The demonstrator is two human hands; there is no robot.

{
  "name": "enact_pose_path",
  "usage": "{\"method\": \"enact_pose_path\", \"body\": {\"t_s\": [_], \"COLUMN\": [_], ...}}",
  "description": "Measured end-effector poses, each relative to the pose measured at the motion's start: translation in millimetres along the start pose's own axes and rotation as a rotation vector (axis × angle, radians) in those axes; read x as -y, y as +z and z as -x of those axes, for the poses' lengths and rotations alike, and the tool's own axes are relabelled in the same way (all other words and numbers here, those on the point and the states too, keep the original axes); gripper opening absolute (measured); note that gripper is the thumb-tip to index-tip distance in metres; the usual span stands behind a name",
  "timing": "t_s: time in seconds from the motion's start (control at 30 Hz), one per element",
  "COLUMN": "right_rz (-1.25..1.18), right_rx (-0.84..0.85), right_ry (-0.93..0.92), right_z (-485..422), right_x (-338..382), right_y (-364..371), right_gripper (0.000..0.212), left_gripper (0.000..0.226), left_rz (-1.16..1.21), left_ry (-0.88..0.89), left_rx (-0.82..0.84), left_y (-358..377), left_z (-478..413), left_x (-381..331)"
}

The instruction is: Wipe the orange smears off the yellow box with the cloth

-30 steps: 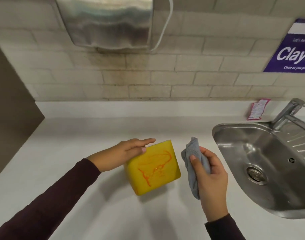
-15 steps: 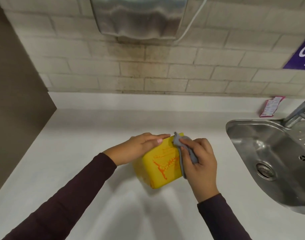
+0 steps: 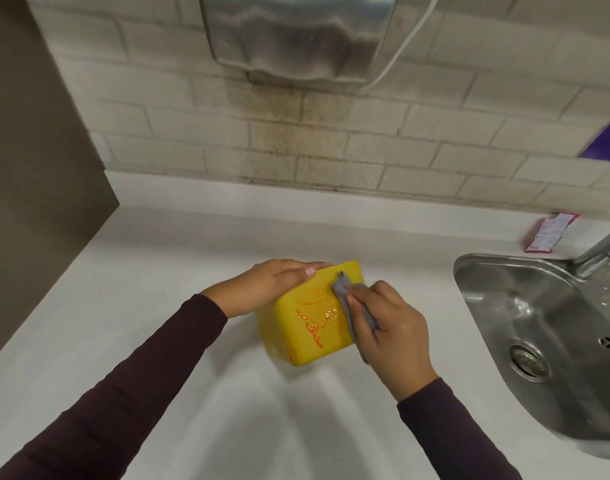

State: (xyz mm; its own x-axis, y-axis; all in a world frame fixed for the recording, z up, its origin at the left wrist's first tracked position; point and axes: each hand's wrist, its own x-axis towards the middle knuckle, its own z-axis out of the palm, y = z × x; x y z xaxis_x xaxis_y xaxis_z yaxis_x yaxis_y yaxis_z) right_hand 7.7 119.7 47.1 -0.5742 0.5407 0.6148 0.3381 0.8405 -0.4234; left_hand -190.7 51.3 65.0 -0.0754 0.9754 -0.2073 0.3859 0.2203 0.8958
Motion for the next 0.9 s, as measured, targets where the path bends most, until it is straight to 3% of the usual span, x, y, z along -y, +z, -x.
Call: {"method": "enact_pose_path", "body": {"t_s": [0.23, 0.5, 0.7, 0.9], "right_rz": [-0.017, -0.024, -0.087, -0.058], "right_rx": [-0.088, 0.008, -0.145, -0.046], "right_ry": [0.119, -0.033, 0.172, -0.015], "right_z": [-24.7, -10.4, -25.2, -15.8], "right_x": [3.0, -1.4, 2.1, 10.1], "right_y": [6.1, -2.3, 3.2, 8.5], "right_gripper": [0.02, 0.03, 0.022, 0.027], "left_gripper": [0.027, 0.032, 0.029, 0.026], "left_rz": [-0.041, -0.007, -0.074, -0.104], "left_ry": [-0.033, -0.029, -0.035, -0.024], "left_rx": [-0.031, -0.047, -0.063, -0.059], "left_y": [-1.6, 2.8, 5.7, 5.5], "left_z": [0.9, 0.9, 0.1, 2.7], "left_x": [-6.3, -4.3, -4.5, -8.4]}}
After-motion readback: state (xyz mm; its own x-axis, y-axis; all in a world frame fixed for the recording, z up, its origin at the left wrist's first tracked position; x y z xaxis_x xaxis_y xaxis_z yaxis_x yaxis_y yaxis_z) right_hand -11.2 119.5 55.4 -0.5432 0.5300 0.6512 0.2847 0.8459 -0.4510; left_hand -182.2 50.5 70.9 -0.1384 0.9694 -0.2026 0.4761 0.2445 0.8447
